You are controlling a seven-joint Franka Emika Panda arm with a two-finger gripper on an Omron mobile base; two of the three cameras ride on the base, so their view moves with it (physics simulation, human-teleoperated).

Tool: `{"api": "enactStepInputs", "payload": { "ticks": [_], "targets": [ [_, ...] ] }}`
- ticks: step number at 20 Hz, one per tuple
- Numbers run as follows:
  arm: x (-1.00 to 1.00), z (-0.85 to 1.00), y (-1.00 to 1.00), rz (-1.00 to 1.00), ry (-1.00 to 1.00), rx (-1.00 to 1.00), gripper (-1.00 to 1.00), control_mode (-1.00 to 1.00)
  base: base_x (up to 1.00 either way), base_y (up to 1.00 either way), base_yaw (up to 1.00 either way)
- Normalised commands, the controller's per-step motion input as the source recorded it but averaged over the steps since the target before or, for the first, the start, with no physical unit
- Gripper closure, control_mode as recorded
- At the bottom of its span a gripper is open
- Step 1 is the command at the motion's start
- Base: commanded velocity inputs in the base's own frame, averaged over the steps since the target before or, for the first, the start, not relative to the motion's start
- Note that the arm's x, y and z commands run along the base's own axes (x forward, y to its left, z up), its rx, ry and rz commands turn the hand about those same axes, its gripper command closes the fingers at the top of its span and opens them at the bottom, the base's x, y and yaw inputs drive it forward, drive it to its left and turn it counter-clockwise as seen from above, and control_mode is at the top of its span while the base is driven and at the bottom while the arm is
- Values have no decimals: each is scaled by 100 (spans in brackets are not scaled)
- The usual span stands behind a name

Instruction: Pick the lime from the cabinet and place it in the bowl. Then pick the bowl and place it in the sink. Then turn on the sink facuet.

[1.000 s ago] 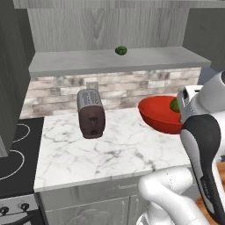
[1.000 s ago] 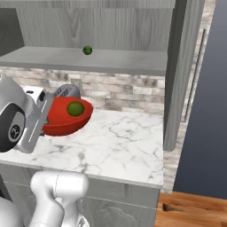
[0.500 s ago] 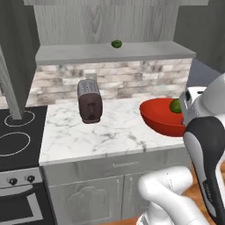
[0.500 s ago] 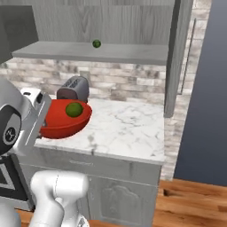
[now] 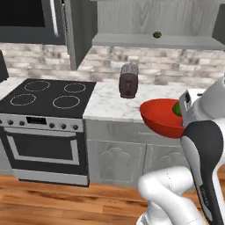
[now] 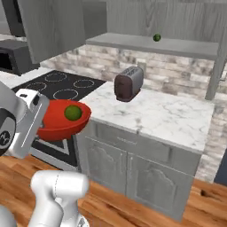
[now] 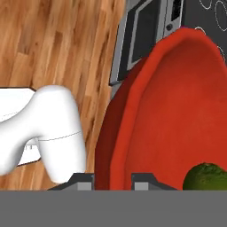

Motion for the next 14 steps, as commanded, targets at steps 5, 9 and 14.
{"api": "enactStepInputs", "payload": {
  "ticks": [5,9,14],
  "targets": [
    [0,0,0,0,0,0,100,100,-45,1,90],
    [0,0,0,0,0,0,100,100,-32,16,94],
    [0,0,0,0,0,0,100,100,-23,19,93]
  ]
}}
